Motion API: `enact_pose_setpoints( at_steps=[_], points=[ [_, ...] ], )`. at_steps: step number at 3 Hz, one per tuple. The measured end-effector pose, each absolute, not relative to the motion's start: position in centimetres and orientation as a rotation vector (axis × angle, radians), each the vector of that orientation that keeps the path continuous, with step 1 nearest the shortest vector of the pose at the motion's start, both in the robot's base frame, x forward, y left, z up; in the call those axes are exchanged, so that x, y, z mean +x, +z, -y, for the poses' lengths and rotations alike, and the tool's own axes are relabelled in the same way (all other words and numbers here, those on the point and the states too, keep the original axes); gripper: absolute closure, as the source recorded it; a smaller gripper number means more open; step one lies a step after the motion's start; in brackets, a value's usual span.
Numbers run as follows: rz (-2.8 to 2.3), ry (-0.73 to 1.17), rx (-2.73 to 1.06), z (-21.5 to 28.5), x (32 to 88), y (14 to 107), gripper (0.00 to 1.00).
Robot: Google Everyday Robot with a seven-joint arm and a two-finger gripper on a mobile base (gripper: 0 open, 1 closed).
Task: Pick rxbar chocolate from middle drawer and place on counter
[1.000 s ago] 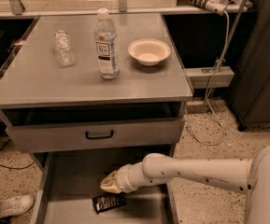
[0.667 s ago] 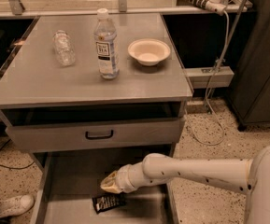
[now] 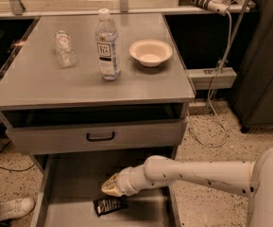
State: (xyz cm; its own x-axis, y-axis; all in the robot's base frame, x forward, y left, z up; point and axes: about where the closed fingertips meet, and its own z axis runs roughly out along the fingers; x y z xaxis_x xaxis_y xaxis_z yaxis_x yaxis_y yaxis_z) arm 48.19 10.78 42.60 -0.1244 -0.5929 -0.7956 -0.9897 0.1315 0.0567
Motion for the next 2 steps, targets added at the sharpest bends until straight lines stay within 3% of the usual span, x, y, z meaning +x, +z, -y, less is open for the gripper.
enact_pose_setpoints(
  at_steps=[1,2],
  points=[
    [-1.794,0.821,-1.527,-10.78,48.19,42.6,0.11],
    [-1.794,0.821,-1.527,-10.79,48.19,42.6,0.0]
  ],
)
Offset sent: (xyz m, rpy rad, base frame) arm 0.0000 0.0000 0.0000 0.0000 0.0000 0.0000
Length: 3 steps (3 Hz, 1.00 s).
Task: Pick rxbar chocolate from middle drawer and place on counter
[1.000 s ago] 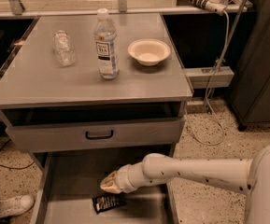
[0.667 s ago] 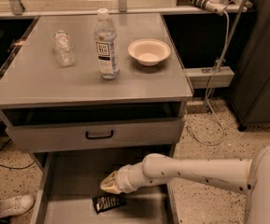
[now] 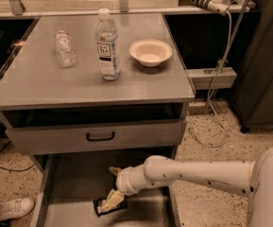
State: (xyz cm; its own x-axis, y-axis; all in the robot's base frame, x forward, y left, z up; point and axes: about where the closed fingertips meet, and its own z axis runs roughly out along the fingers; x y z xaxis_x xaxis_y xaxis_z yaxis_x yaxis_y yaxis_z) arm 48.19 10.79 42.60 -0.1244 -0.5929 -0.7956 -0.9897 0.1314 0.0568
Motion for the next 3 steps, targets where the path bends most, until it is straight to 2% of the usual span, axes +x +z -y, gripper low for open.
enact_pose_setpoints(
  at_steps=[1,3],
  points=[
    [-1.794,0.821,-1.527,-10.8,48.2,42.6,0.0],
    [-1.848,0.669,-1.588,-10.6,47.2,41.1,0.0]
  ],
)
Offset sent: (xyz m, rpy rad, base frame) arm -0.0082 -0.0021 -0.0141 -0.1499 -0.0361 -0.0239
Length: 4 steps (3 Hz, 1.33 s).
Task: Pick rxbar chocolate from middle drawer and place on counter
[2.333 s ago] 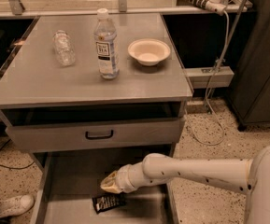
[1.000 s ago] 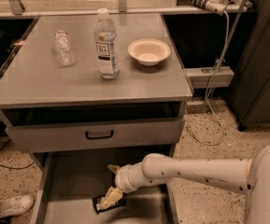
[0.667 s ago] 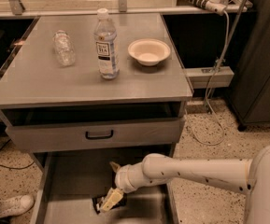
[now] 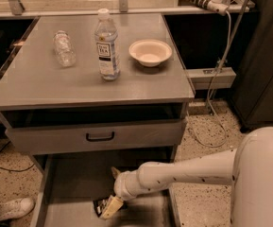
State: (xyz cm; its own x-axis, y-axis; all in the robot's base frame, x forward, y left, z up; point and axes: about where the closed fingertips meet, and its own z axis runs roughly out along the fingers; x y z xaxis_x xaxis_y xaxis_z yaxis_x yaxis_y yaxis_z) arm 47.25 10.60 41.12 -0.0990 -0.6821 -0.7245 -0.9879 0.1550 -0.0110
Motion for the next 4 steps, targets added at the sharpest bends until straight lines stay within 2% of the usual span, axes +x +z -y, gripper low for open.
enact_pose_setpoints(
  at_steps=[1,4],
  points=[
    [-1.836,0.615,-1.581,-10.4,47.2,39.8,0.0],
    [-1.838,0.654,-1.606,-10.6,46.3,37.8,0.0]
  ],
)
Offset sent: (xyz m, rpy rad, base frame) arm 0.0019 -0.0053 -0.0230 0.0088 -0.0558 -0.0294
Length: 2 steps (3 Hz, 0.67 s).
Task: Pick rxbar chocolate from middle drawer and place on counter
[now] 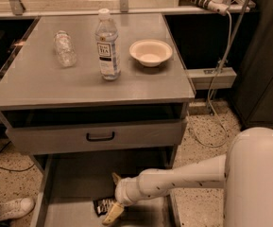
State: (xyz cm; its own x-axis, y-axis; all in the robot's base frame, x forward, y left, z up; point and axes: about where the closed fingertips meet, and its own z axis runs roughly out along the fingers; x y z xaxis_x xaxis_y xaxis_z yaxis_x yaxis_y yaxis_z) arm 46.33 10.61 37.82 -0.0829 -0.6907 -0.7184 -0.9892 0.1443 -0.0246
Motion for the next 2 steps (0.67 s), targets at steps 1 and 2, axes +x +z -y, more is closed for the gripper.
enact_pose_setpoints(
  at_steps=[1,2],
  points=[
    [-1.841,0.669,-1.6,-10.59,46.07,36.95,0.0],
    [-1.845,0.692,-1.59,-10.7,45.77,36.02,0.0]
  ],
)
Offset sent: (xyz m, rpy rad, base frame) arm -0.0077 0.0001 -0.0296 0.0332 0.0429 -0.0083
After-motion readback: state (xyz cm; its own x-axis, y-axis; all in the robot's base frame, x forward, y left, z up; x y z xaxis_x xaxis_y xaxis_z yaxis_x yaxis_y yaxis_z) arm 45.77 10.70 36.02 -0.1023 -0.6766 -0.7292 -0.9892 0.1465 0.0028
